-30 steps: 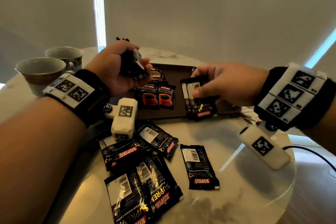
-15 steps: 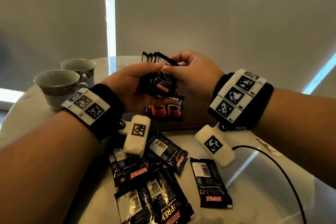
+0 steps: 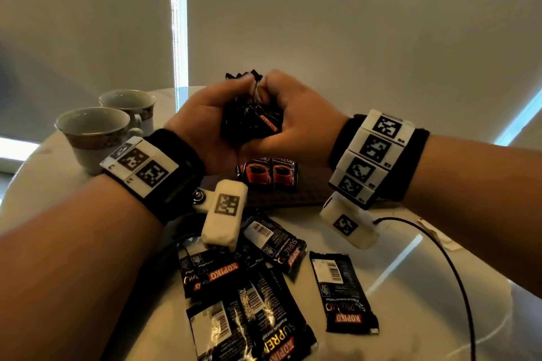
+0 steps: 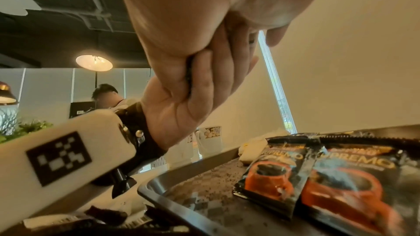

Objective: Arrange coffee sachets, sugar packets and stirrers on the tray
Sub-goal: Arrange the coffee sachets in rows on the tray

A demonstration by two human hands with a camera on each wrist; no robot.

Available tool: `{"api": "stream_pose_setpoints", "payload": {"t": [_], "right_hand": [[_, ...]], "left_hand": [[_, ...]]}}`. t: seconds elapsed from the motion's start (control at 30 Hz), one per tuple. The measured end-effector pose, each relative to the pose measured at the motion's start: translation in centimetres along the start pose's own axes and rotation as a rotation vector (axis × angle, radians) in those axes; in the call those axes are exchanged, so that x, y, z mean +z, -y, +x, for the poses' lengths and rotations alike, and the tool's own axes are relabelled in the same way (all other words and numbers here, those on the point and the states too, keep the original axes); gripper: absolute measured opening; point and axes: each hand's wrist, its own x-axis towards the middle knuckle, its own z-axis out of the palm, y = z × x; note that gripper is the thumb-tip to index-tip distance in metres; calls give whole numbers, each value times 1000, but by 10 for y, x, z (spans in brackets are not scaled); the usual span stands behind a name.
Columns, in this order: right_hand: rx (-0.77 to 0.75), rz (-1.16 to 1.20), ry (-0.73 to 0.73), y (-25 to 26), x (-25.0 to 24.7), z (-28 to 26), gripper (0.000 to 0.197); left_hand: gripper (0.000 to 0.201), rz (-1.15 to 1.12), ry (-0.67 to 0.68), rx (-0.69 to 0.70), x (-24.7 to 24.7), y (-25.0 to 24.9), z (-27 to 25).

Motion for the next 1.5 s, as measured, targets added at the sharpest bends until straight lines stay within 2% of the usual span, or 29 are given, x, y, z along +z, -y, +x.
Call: {"api": "stream_pose_setpoints", "payload": {"t": [0.07, 0.17, 0.2, 0.27, 0.3, 0.37, 0.43, 0.5, 0.57, 0.63, 0.8, 0.9, 1.0, 1.07, 1.2, 1.27, 1.33, 1.43, 1.5], "right_hand": [[4, -98, 79, 1, -5, -1, 60], [64, -240, 142, -6, -15, -9, 74], [111, -229, 131, -6, -19, -13, 71], [171, -159, 99, -7, -28, -24, 53], [195, -88, 133, -8, -32, -30, 45], [279, 22, 330, -2, -40, -44, 44], [357, -63, 621, 3, -42, -59, 50], [395, -217, 908, 5, -34, -72, 50], [411, -324, 1030, 5, -21, -81, 50], [394, -371, 1008, 4, -13, -85, 50], [394, -406, 1018, 0, -9, -87, 45], [400, -382, 1007, -6, -16, -84, 35], [436, -245, 929, -13, -28, -76, 25], [462, -43, 798, -19, -38, -68, 25], [436, 474, 348, -23, -56, -41, 27], [392, 633, 148, -19, -59, -25, 27], [337, 645, 65, -16, -54, -11, 29], [306, 502, 7, -12, -40, 6, 31], [291, 416, -30, -9, -32, 11, 30]], "left_hand": [[32, 48, -23, -7, -2, 2, 1], [36, 65, -127, -30, -4, 3, 3], [35, 79, -177, -26, -4, 1, 3], [26, 94, -243, -3, -3, -1, 3], [21, 91, -267, 21, -2, -2, 3], [13, 67, -317, 66, 0, -3, 3], [11, 43, -344, 68, 2, -5, 3], [19, 27, -359, 45, -1, -5, 4], [36, 22, -365, 30, -3, -5, 5], [46, 28, -381, 37, -4, -4, 6], [21, 26, -404, 51, -4, -3, 5], [25, -7, -395, 65, -3, -2, 4], [26, 16, -339, 43, -1, -2, 4], [15, 43, -301, 33, 2, -3, 3], [22, 38, -227, -3, 4, -4, 1], [24, 37, -185, -34, 4, -4, 0], [30, 39, -128, -66, 4, -3, 0], [48, 104, -19, -96, 2, -1, 0], [52, 96, -7, -86, 2, -1, -1]]}}
